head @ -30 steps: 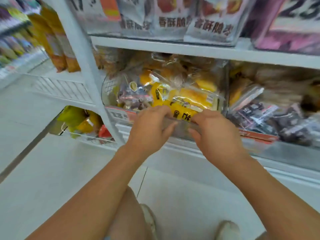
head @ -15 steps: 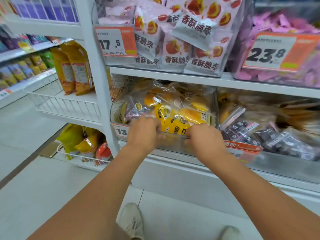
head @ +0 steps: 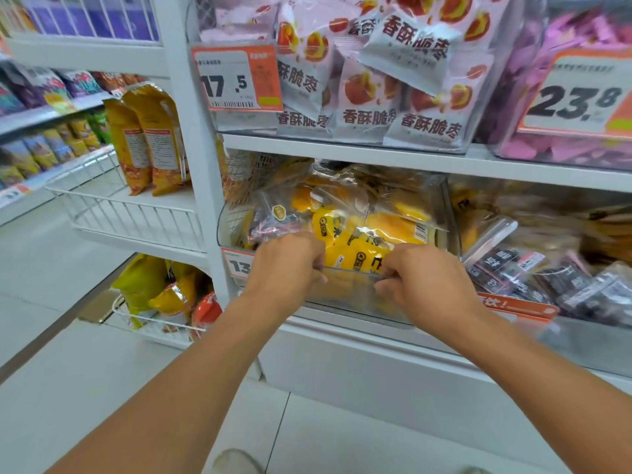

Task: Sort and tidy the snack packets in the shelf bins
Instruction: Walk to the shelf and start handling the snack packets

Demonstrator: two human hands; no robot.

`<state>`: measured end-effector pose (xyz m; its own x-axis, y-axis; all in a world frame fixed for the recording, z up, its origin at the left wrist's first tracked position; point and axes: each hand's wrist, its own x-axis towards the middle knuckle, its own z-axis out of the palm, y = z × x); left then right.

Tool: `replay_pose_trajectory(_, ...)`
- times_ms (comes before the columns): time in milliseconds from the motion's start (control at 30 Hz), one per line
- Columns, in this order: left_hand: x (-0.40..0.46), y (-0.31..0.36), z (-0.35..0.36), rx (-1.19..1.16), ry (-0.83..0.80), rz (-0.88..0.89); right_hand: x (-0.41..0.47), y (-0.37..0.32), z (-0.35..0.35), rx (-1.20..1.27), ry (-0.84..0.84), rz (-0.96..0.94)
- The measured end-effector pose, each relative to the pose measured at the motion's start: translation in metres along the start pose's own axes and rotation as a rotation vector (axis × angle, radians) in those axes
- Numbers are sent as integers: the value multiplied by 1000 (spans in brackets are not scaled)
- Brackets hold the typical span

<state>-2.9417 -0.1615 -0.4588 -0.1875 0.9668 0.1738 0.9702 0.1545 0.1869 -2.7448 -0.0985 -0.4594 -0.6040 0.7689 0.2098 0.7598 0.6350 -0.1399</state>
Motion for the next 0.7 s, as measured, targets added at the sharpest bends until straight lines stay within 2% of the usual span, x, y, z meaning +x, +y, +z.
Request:
replay_pose_trajectory(167,-22,-8,-18,-64,13,38,-17,-12,-20,2,-14,-24)
replay_pose_trajectory(400,-72,5,-20,65,-72,179,-66,-28,-30,-85,-124,-32)
replay_pose_trajectory(700,-82,11,-30,116,-162,162,-84,-37,-31,-88,-151,-51)
